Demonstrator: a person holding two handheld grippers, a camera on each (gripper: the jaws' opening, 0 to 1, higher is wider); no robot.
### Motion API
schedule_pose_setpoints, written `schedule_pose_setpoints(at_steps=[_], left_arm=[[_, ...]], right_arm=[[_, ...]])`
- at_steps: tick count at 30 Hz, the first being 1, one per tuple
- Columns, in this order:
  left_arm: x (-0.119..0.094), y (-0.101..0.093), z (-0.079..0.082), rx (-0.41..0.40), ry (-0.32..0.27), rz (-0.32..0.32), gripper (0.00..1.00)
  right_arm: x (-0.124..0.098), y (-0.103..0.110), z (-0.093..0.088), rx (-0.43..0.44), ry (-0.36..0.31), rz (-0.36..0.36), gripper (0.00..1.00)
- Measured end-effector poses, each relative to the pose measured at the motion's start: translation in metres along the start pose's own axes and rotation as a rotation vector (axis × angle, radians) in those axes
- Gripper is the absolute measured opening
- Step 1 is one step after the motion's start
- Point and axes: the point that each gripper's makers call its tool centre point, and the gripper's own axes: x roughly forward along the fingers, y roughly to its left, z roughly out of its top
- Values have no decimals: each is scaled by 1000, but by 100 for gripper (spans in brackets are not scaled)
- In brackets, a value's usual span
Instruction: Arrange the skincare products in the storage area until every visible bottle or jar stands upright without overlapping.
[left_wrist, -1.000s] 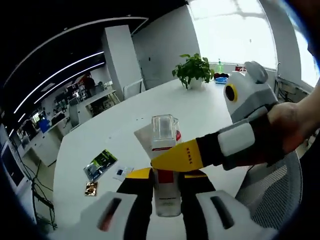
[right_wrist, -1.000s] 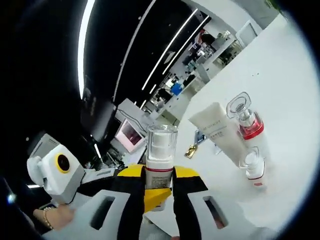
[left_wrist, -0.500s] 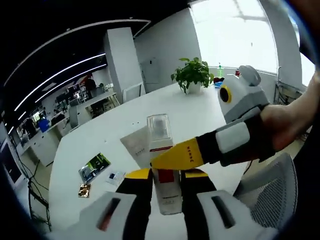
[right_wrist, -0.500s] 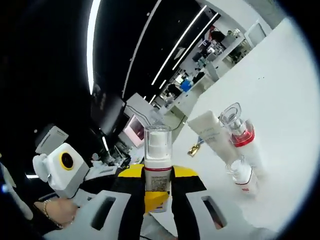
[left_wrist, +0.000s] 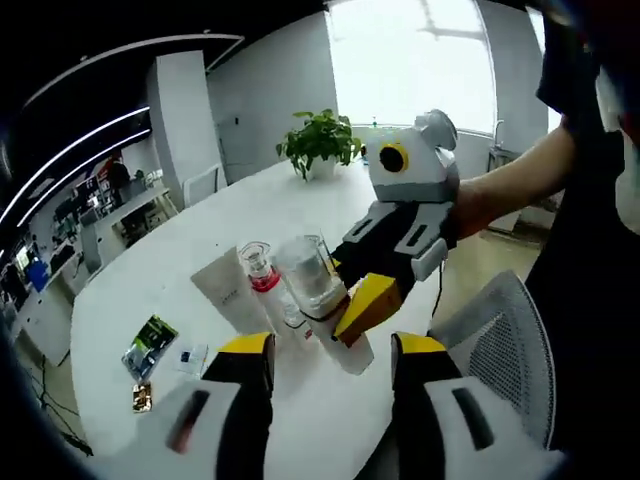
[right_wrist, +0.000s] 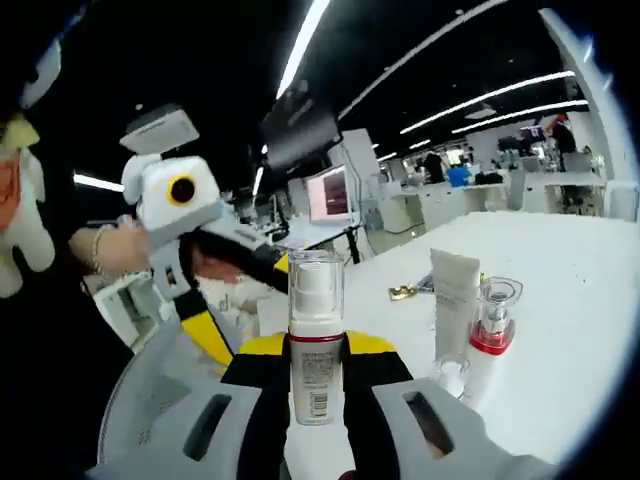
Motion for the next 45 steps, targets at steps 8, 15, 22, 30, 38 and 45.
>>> schedule_pose_setpoints(at_steps=[8,15,22,30,38,45], left_arm=[[-9,-9,11,94,46,-162,36],[-1,-21,4,147,114,-247,30],[5,-26,2,232,139,-286,26],[8,-23,0,257,152,-306,24],[15,-23,-9,259,211,-341,22],[25,-18,-14,275,219,-360,22]], right_arm=[[5,17,-7,-114,34,51,18],[8,23,-13,-187,66,76,18],[7,22,-17,-201,67,79,18],[12,19,-19,-198,69,64,19],[19,14,-29,-164,101,13,19],[15,2,-39,-76,93,-70,21]])
